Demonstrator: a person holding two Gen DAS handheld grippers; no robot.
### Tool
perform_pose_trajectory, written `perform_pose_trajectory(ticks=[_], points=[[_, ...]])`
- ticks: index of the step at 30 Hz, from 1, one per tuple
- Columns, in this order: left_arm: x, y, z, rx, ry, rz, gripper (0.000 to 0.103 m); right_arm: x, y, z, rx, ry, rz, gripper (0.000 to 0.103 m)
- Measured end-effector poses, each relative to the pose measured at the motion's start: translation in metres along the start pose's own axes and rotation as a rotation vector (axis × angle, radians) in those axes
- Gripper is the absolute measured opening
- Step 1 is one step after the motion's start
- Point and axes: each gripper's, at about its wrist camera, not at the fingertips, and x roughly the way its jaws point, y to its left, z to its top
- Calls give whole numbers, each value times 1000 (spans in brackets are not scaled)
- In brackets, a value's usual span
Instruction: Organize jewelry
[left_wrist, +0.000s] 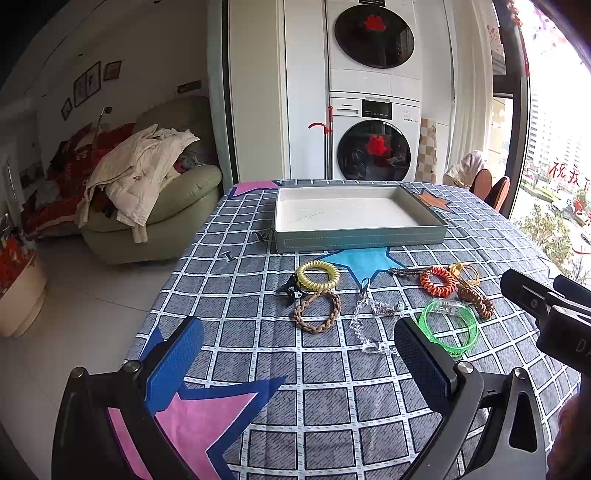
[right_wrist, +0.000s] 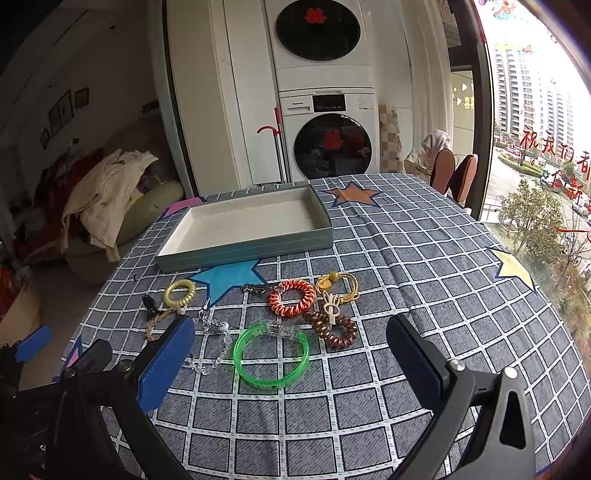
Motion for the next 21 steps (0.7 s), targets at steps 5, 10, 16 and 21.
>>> perform_pose_trajectory(ticks=[5, 10, 16, 21], points=[[0, -1, 1, 2, 1, -1, 103, 0, 0, 0, 0, 0, 0, 103], [0, -2, 1, 3, 2, -3, 103, 0, -1, 0, 0, 0, 0, 103], [-1, -3, 0, 3, 2, -1, 103, 0, -1, 0, 0, 0, 0, 103], [0, -3, 0, 5, 3, -3, 103, 1, 0, -1, 2, 0, 1, 103]])
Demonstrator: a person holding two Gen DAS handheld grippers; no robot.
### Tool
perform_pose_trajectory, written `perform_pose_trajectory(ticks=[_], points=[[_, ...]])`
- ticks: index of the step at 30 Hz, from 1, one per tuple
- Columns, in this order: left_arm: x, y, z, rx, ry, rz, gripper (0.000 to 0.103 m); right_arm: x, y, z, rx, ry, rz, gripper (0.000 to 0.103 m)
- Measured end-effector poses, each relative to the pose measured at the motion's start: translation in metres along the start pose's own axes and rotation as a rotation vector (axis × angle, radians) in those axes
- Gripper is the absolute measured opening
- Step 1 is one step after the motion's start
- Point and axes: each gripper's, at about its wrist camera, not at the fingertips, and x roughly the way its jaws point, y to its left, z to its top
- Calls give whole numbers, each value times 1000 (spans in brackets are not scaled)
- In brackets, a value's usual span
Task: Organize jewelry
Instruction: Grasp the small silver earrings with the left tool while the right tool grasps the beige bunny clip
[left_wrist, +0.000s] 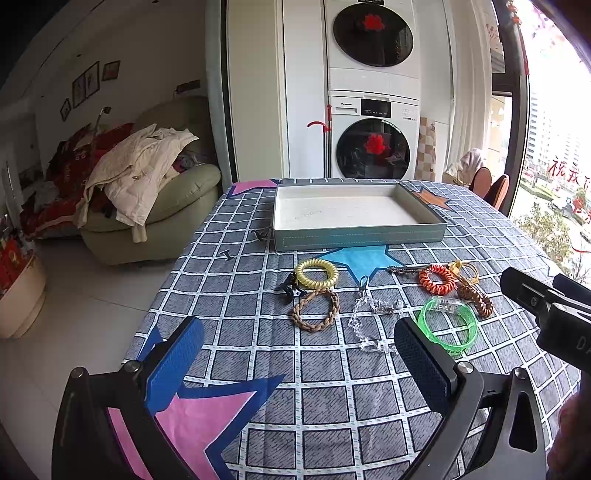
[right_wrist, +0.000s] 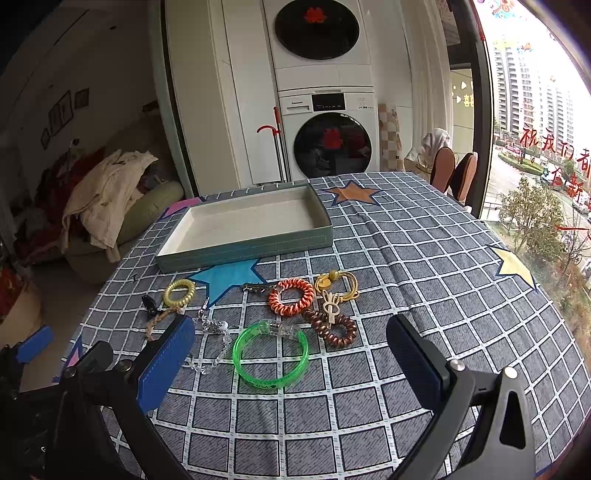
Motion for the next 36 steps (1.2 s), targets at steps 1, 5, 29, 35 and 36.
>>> perform_pose_trajectory(ticks=[1, 5, 29, 35, 36], points=[[0, 0, 0, 1, 2, -1, 103, 0, 0, 0, 0, 0, 0, 103], [3, -1, -2, 7, 5, -3, 103, 2, -1, -1, 2, 7, 2, 103], [86, -42, 25, 211, 201, -230, 103, 67, -85, 4, 126, 247, -63, 99], [101, -56, 26, 260, 238, -279, 89, 90, -87, 16, 172, 305, 35, 72], [103, -58, 26, 264, 244, -284, 80, 96, -87, 17, 188, 324, 60, 66]])
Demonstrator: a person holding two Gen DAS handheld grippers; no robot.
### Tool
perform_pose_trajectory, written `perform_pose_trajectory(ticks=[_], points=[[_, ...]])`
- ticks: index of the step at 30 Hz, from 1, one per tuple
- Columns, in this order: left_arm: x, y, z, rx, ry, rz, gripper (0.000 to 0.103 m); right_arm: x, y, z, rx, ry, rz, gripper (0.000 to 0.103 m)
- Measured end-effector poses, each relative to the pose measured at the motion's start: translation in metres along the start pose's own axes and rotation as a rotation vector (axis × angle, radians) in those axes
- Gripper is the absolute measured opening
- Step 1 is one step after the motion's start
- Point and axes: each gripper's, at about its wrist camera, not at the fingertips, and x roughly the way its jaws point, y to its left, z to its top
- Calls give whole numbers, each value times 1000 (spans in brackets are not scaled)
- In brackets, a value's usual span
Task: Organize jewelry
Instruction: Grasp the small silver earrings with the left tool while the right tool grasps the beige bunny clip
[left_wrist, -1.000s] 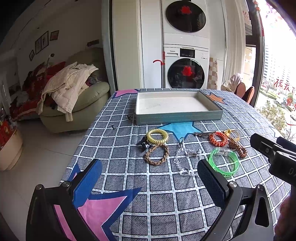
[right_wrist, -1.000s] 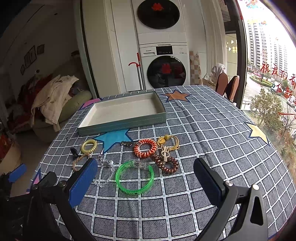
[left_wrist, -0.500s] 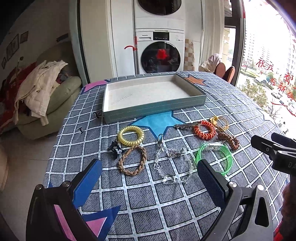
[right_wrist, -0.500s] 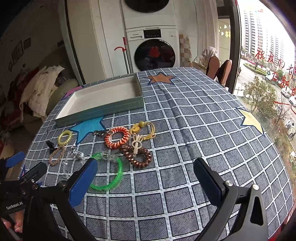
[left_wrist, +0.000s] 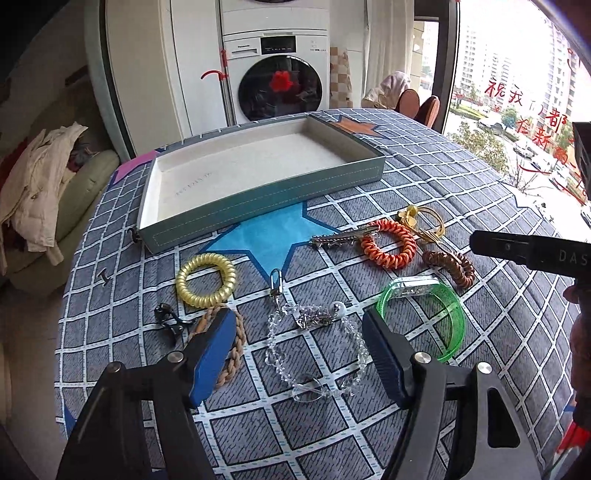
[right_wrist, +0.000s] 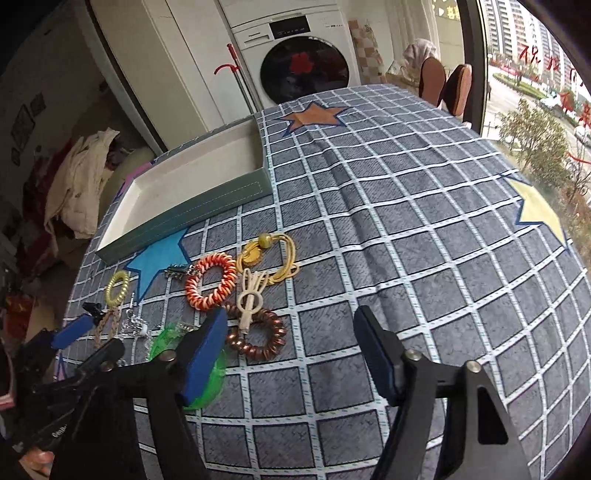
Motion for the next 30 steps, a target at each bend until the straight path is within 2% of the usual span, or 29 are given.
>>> perform_pose_trajectory(ticks=[1, 6, 8, 11, 12, 14, 16, 18, 30], points=[[3, -1, 1, 7, 9, -5, 77, 6, 1, 2, 8, 20, 21, 62], [13, -6, 4, 30, 33, -31, 76, 30, 11, 8, 5, 88, 69, 55], [16, -9, 6, 44, 42, -48, 67, 38, 15, 10, -3, 106, 67, 52], [23, -14, 6, 55, 58, -70, 63, 45, 18, 12, 1, 115, 56, 46], [24, -14, 6, 59, 61, -75, 50, 47, 19, 14, 2, 121, 55, 43], [27, -15, 6, 63, 70, -91, 46, 50, 21, 15, -3, 130, 54, 33], [26, -15, 6, 68, 56, -97, 30, 51, 25, 15, -25, 131, 42, 21], [25, -13, 7, 67, 53, -112, 22, 49, 28, 15, -37, 120, 35, 21], [-6, 19, 16, -45, -9, -184, 22, 19, 28, 23, -22, 43, 78, 21]])
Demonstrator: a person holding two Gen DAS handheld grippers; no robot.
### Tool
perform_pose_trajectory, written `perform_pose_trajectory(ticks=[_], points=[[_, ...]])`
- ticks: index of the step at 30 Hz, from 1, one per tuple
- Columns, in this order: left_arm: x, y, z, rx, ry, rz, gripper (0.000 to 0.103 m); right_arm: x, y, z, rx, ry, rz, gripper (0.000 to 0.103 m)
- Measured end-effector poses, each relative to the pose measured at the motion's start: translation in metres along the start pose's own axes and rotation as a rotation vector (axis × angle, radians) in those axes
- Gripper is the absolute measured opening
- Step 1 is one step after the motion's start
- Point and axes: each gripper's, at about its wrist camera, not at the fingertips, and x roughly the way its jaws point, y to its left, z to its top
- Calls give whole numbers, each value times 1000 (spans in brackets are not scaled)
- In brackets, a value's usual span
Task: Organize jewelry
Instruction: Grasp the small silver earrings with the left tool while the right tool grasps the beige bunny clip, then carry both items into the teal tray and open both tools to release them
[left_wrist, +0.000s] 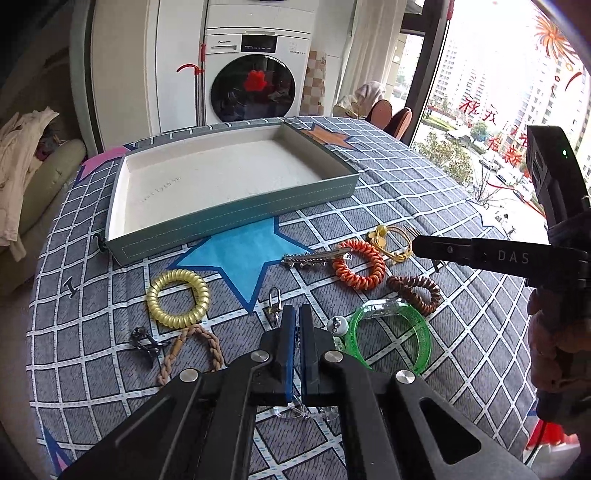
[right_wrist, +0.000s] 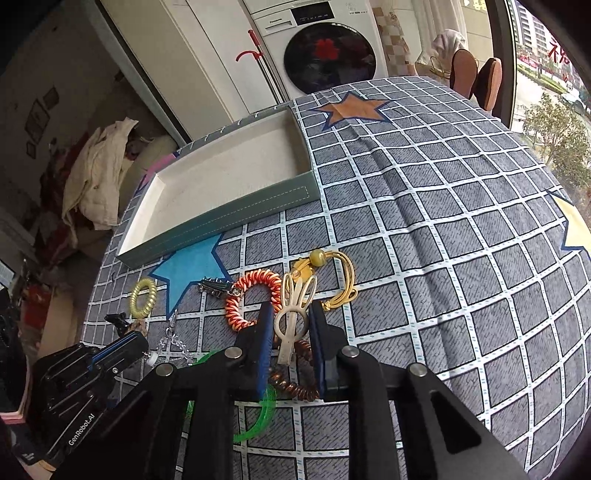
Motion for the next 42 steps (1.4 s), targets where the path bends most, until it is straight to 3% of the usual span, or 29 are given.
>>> perform_pose_trajectory(ticks=[9, 19, 28, 33, 35, 42], points=[[-15, 30, 42, -64, -65, 33, 22, 4, 17, 29, -12, -7, 56, 21], [15, 77, 99, -122, -100, 120, 22, 38, 58, 97, -125, -19, 63, 21], [77, 118, 132, -178, -47, 216, 22, 104, 75, 148, -187, 1, 27, 21], [107, 130, 137, -189, 9, 239, 22, 138, 74, 153, -199, 41, -10, 21], [116, 134, 137, -226, 37, 205, 22, 148, 70, 153, -187, 52, -20, 21], [134, 129, 137, -181, 108, 274, 22, 161, 62, 147, -179, 68, -55, 21]])
